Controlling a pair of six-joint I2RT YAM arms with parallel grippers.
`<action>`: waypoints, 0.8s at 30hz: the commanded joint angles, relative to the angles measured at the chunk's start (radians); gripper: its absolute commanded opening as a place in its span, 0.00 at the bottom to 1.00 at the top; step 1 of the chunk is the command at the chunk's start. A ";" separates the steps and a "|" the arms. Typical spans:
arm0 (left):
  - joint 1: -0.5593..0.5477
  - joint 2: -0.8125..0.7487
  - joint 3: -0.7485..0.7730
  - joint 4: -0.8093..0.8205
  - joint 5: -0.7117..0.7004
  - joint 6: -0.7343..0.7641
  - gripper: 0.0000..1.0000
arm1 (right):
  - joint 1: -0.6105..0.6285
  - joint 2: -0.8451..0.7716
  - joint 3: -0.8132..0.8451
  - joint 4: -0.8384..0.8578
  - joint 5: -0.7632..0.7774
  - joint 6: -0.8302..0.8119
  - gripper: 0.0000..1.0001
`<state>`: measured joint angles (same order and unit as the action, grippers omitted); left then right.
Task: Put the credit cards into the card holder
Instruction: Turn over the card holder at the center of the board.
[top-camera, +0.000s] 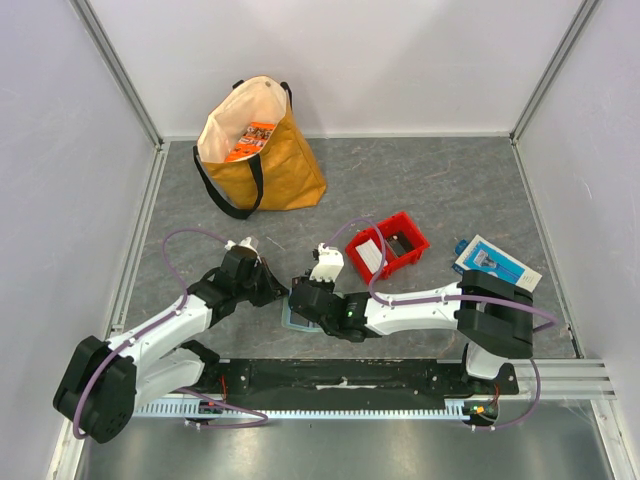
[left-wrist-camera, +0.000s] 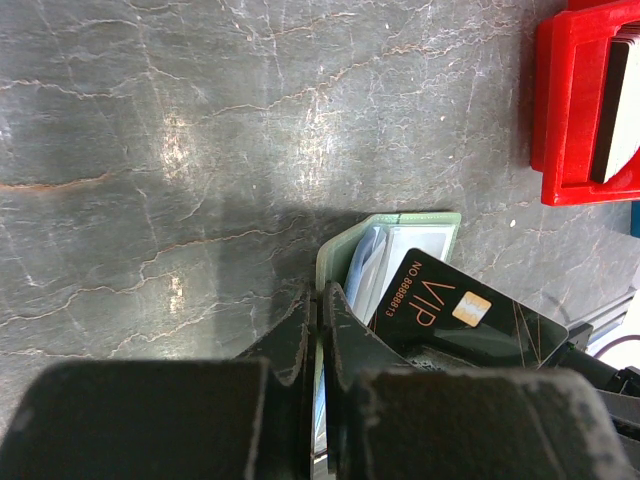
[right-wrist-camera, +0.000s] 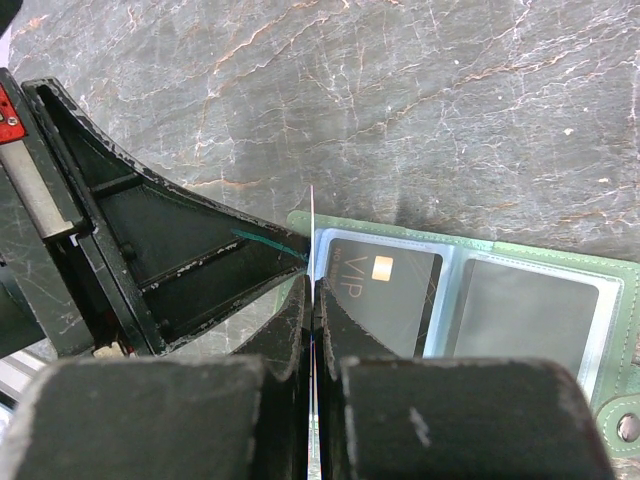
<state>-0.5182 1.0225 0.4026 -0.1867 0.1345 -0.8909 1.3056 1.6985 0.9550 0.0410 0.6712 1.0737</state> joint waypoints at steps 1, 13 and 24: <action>0.003 -0.013 -0.002 0.006 0.014 -0.017 0.02 | 0.006 -0.037 0.021 0.016 0.054 0.022 0.00; 0.003 -0.016 -0.002 0.004 0.014 -0.016 0.02 | 0.007 -0.053 0.010 0.031 0.065 0.019 0.00; 0.003 -0.022 0.005 0.000 0.016 -0.019 0.02 | 0.007 -0.013 0.022 0.008 0.045 0.038 0.00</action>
<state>-0.5182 1.0199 0.4026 -0.1875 0.1349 -0.8913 1.3064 1.6840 0.9550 0.0441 0.6785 1.0832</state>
